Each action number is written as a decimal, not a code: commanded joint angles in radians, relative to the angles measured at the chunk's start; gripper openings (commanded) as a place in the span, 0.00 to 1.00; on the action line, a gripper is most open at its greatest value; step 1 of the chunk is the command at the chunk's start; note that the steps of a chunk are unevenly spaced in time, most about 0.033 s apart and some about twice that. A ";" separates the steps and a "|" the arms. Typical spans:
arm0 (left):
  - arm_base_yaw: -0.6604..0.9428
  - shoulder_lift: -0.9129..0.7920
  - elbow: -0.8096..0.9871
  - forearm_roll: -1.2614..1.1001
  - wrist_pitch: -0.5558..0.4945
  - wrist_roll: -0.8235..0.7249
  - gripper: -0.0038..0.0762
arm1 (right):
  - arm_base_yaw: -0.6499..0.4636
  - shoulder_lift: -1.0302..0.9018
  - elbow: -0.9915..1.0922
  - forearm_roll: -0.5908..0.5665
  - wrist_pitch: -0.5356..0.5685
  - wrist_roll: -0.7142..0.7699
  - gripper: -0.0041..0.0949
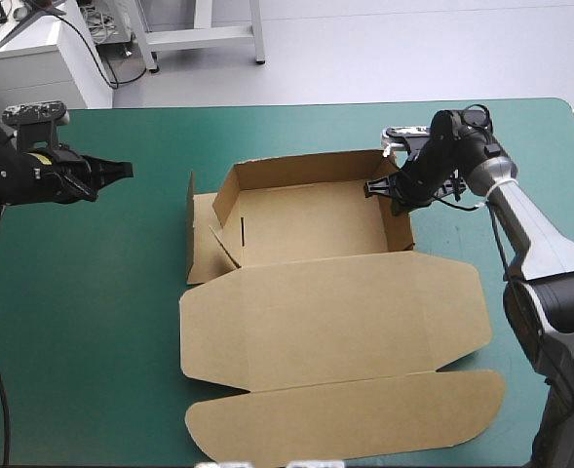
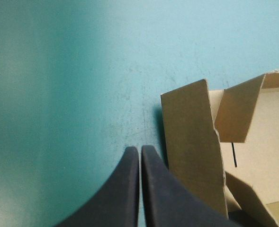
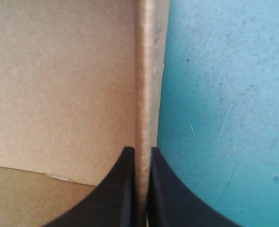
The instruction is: Fold the box
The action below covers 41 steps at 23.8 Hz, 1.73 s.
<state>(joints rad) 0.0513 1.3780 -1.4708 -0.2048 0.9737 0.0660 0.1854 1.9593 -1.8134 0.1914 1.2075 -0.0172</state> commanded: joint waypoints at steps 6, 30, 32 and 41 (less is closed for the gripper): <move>0.001 -0.036 -0.026 -0.024 -0.009 0.027 0.05 | 0.003 -0.051 -0.154 -0.017 0.001 0.017 0.50; 0.001 -0.036 -0.026 -0.028 0.027 0.027 0.04 | 0.003 -0.085 -0.248 -0.053 0.042 -0.033 0.61; 0.001 -0.036 -0.026 -0.028 0.029 0.027 0.04 | 0.003 -0.049 -0.248 -0.053 0.042 -0.033 0.61; 0.001 -0.036 -0.026 -0.031 0.042 0.027 0.04 | 0.003 0.108 -0.248 -0.039 0.039 -0.043 0.61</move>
<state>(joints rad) 0.0525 1.3780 -1.4708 -0.2078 1.0465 0.0918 0.1900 2.1113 -2.0363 0.1396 1.2423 -0.0472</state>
